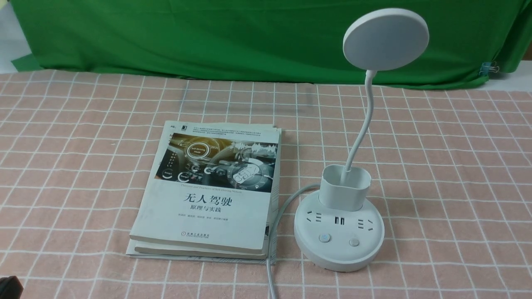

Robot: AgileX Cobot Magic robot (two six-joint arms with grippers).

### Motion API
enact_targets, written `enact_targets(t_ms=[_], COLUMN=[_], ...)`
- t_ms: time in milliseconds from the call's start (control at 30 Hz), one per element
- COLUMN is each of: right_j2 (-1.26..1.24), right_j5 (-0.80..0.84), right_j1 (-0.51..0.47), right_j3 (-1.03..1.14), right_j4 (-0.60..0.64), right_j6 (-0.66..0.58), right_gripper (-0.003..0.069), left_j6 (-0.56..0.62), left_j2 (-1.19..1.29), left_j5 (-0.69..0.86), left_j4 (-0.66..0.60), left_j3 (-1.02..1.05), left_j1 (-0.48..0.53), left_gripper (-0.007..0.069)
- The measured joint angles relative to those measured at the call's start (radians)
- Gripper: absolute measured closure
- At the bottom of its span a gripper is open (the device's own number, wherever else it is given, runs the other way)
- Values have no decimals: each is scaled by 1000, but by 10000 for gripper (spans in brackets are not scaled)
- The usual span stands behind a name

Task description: Turn off the table lamp on the pink coffee tablecloth by hand.

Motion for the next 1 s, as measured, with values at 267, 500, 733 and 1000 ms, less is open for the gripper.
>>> enact_targets(t_ms=[267, 500, 733, 1000], right_j2=[0, 0, 0, 0], right_j5=[0, 1, 1, 1], right_j1=[0, 0, 0, 0], right_j3=[0, 0, 0, 0], right_j4=[0, 0, -6, -6], right_j6=[-1, -3, -3, -3], right_gripper=[561, 540, 520, 509], left_j6=[0, 0, 0, 0], left_j2=[0, 0, 0, 0], left_j5=[0, 0, 0, 0], left_j4=[0, 0, 0, 0], left_j3=[0, 0, 0, 0], left_j1=[0, 0, 0, 0], left_gripper=[618, 618, 618, 618])
